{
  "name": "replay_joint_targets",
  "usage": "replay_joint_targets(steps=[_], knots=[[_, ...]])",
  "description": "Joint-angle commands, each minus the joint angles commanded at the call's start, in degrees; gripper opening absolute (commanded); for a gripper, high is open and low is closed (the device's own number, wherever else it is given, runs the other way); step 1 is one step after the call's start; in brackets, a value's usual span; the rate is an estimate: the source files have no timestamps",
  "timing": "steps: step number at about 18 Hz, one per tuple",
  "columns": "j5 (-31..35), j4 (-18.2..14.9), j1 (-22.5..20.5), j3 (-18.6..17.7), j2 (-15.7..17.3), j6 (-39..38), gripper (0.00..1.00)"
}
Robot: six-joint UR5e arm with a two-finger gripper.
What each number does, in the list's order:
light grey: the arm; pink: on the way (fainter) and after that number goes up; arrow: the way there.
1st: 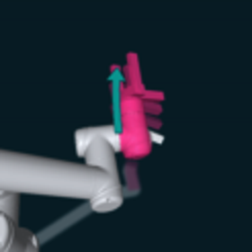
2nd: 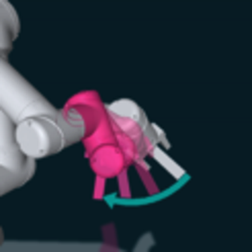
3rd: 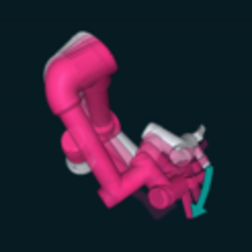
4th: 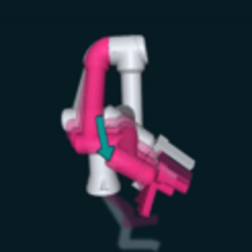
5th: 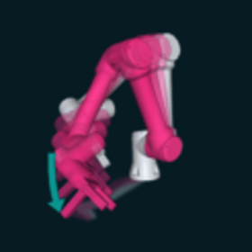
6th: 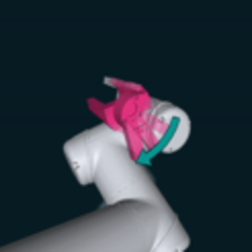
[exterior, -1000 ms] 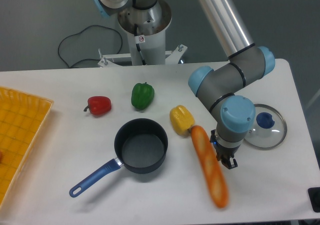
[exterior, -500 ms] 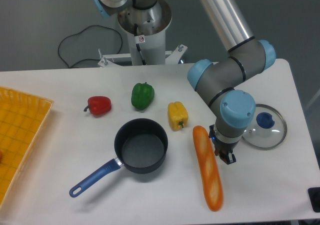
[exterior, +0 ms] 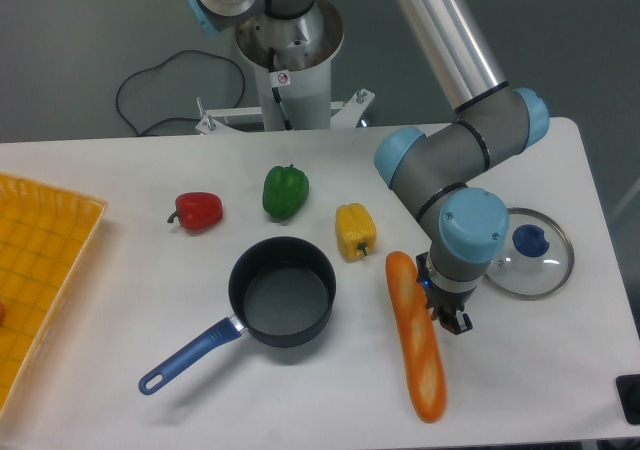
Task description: Pick up the long bread
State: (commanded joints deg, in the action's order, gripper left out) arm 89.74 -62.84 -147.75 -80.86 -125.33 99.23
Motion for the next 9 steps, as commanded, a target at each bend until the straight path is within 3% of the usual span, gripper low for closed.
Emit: replay_joint_targets(steps=[9], knots=[[0.2,1.9,1.3,0.0,-0.8,0.8,1.0]])
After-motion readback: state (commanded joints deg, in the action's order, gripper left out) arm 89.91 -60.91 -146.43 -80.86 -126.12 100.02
